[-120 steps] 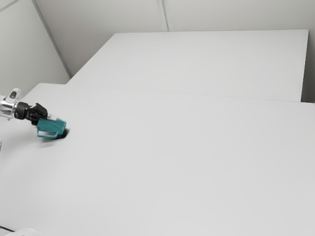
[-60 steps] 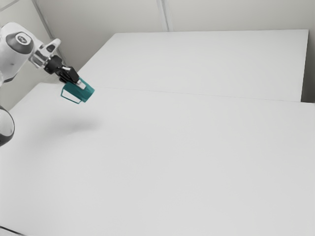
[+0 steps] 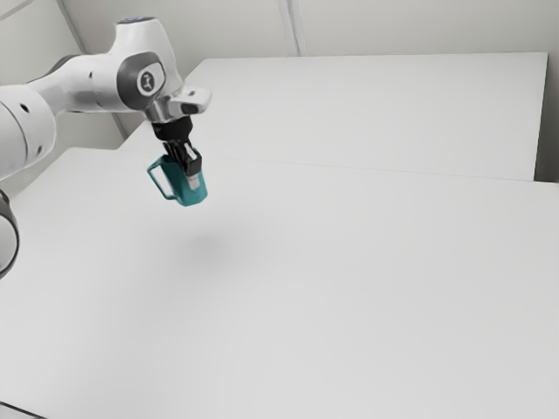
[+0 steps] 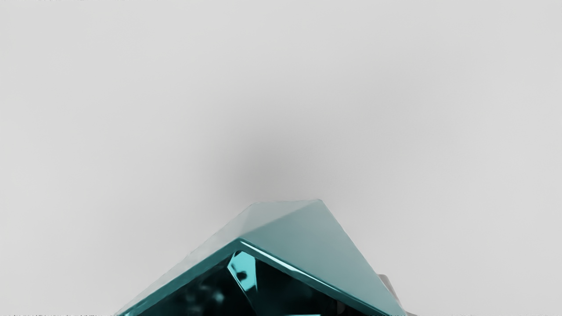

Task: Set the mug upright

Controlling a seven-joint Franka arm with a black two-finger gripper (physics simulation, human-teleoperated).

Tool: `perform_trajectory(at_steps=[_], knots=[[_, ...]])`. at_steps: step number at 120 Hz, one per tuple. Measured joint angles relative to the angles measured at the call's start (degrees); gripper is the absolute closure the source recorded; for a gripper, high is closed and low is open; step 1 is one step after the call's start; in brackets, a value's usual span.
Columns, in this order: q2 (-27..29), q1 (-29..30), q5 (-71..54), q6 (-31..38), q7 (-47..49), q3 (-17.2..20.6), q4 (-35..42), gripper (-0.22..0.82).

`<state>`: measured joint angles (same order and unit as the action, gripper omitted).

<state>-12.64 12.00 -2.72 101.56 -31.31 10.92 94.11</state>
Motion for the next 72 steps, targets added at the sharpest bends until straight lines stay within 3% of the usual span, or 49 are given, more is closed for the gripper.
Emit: perform_trajectory(at_steps=[18, 72], knots=[[6.77, -1.63, -2.25, 7.86, 3.04, -0.01, 11.39, 0.78], [17.44, -1.27, -4.11, 30.29, 9.42, 1.53, 35.21, 0.78]])
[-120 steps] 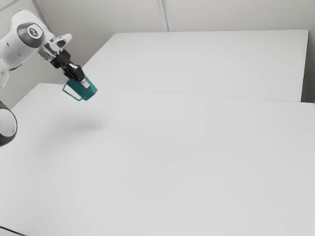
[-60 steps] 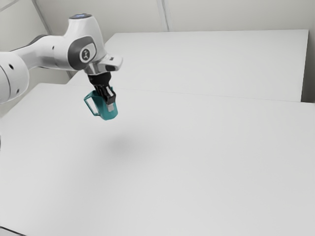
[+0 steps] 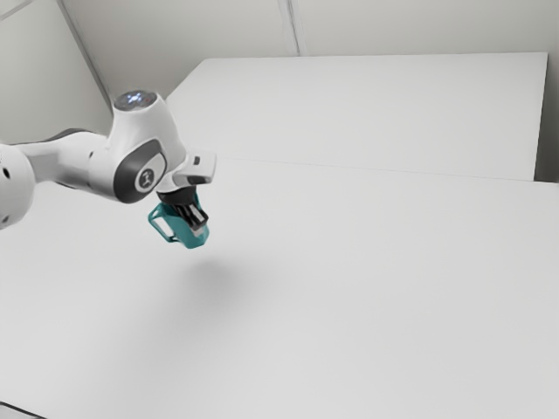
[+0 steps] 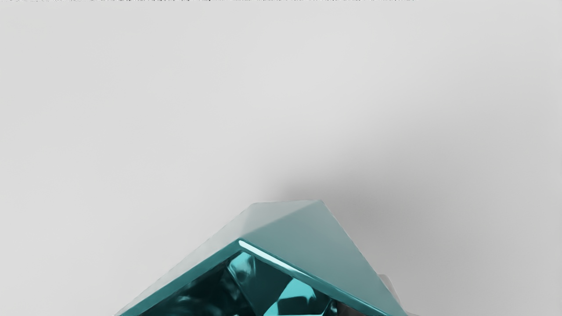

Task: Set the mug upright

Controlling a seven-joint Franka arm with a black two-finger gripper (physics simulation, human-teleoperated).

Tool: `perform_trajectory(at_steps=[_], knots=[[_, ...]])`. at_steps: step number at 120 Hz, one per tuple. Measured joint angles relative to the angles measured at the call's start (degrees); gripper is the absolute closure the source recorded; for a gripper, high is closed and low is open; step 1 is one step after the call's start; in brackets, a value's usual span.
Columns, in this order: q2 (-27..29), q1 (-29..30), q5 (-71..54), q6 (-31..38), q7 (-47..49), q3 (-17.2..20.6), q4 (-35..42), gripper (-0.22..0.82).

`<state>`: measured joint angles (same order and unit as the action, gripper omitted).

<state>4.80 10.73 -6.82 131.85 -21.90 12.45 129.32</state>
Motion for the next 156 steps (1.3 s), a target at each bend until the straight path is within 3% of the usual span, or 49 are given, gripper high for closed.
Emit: perform_trajectory(at_steps=[52, 156], knots=[[-3.07, -0.48, -0.10, 9.18, 3.66, 0.12, 2.92, 0.78], [-7.12, -0.05, 0.96, 10.93, 7.39, -0.08, 4.59, 0.78]])
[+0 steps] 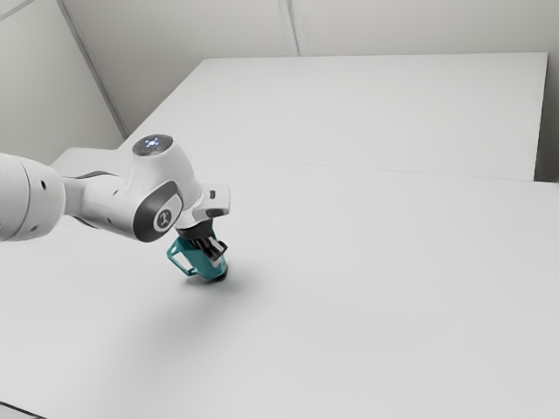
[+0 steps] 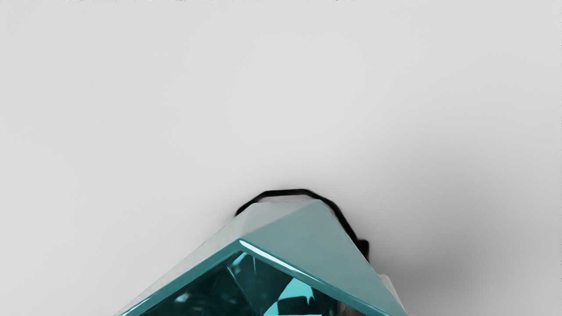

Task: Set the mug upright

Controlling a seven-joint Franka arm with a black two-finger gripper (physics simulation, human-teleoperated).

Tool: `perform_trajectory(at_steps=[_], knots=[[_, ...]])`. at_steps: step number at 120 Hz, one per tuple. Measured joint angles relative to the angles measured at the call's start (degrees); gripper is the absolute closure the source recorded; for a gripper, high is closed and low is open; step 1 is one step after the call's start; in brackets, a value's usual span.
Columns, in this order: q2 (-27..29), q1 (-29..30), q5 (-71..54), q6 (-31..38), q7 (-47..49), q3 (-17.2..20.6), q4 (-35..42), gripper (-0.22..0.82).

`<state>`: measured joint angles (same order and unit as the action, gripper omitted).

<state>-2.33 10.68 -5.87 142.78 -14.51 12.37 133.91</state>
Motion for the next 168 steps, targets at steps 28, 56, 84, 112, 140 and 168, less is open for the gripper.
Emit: perform_trajectory(at_steps=[28, 56, 84, 112, 140, 168], knots=[[0.08, -0.27, 0.20, -0.12, 0.34, 0.05, 0.04, 0.73], [0.19, 0.09, 0.53, -0.32, 0.12, 0.11, 0.05, 0.57], [0.60, 0.14, 0.58, -0.71, -0.06, 0.11, -0.02, 0.38], [1.96, 0.17, 0.59, -1.26, -0.18, 0.11, -0.08, 0.28], [4.13, 0.25, 0.59, -2.73, -0.26, 0.12, -0.19, 0.24], [6.98, 0.06, 0.54, -4.44, -0.29, 0.22, -0.40, 0.23]])
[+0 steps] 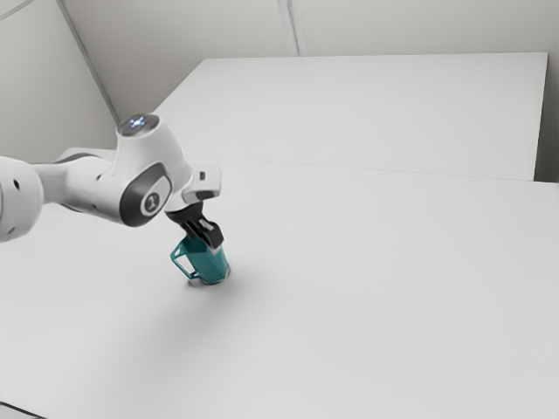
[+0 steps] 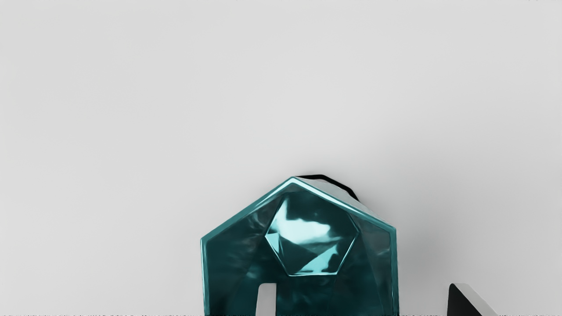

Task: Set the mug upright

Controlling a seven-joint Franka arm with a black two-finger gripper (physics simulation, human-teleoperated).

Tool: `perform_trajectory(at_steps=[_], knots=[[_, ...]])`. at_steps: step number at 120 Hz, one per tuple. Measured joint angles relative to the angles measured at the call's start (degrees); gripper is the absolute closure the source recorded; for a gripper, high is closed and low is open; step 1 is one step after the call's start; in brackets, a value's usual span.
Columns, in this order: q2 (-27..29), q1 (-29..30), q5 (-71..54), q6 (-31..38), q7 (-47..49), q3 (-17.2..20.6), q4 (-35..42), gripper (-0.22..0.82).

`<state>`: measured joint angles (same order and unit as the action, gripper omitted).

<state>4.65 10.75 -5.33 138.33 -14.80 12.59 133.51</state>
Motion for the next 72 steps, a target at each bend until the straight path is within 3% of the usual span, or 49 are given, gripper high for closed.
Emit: perform_trajectory(at_steps=[29, 72], knots=[[2.30, -0.08, -0.01, -3.23, 0.06, 0.19, -4.89, 0.20], [-7.94, -0.81, 3.69, -28.24, 3.51, -1.53, -35.80, 0.05]])
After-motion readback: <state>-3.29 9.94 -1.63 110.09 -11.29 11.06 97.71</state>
